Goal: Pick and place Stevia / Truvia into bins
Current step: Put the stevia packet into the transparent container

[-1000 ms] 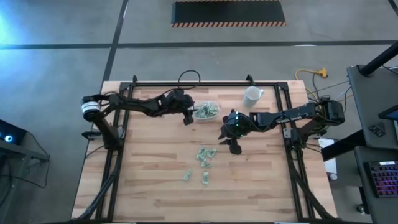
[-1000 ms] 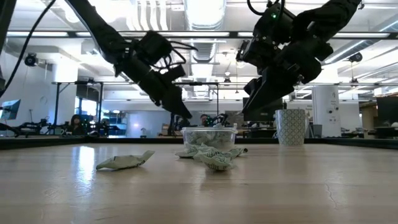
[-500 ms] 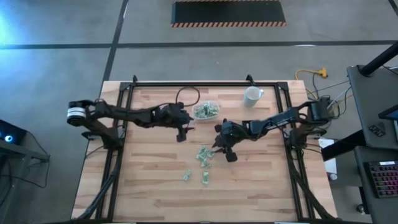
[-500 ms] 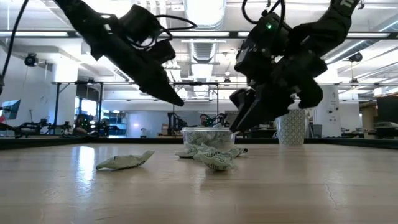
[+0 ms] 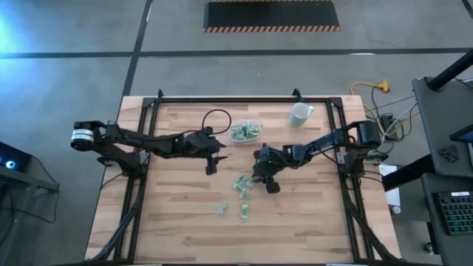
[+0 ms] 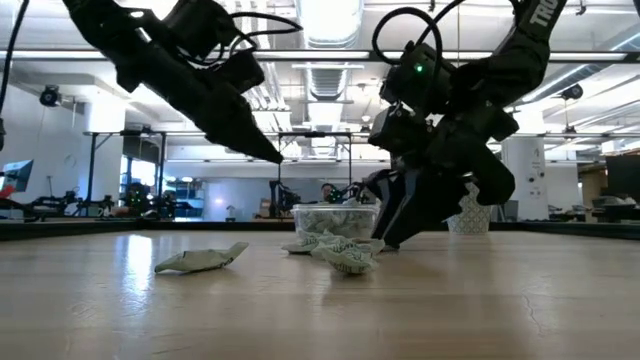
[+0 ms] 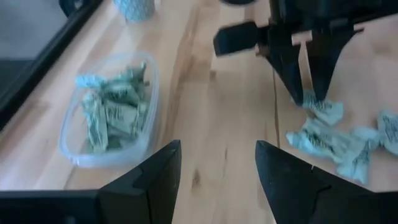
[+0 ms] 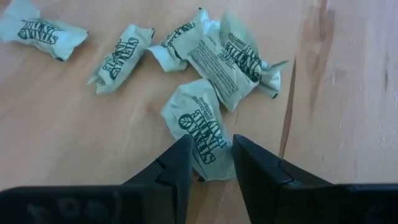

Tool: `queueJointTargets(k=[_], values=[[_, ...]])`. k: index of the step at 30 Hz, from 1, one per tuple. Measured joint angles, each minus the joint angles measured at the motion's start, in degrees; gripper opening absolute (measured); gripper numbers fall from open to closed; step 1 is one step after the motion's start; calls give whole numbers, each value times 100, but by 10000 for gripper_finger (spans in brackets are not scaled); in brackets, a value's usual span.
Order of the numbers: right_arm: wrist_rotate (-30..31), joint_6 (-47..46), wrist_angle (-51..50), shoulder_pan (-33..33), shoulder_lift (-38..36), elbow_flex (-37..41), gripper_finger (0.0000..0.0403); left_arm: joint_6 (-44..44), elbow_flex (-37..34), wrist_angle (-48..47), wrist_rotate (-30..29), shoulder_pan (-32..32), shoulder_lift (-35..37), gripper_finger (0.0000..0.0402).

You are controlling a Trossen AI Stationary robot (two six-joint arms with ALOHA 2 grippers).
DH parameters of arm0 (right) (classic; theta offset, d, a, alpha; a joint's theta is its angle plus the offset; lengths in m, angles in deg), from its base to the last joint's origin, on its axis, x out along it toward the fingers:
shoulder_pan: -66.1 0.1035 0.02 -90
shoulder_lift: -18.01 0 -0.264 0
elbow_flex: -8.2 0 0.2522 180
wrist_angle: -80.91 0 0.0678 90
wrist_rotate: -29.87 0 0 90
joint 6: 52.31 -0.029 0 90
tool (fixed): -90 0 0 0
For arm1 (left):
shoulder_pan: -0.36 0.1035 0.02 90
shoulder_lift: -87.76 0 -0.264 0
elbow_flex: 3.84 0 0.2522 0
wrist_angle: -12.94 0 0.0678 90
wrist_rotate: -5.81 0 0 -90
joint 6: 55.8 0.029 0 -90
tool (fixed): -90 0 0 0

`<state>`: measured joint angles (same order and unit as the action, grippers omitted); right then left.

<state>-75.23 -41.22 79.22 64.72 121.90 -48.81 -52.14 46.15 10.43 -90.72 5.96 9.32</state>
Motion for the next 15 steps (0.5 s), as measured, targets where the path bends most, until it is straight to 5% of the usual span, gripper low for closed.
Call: queueJointTargets(k=[8,15], values=[[7,160,-467,0,-208,-28,19,-53,-24,31,1,-145,95,189],[461,156,-592,0,-686,-35,9,-35,-24,-18,1,-170,92,190]])
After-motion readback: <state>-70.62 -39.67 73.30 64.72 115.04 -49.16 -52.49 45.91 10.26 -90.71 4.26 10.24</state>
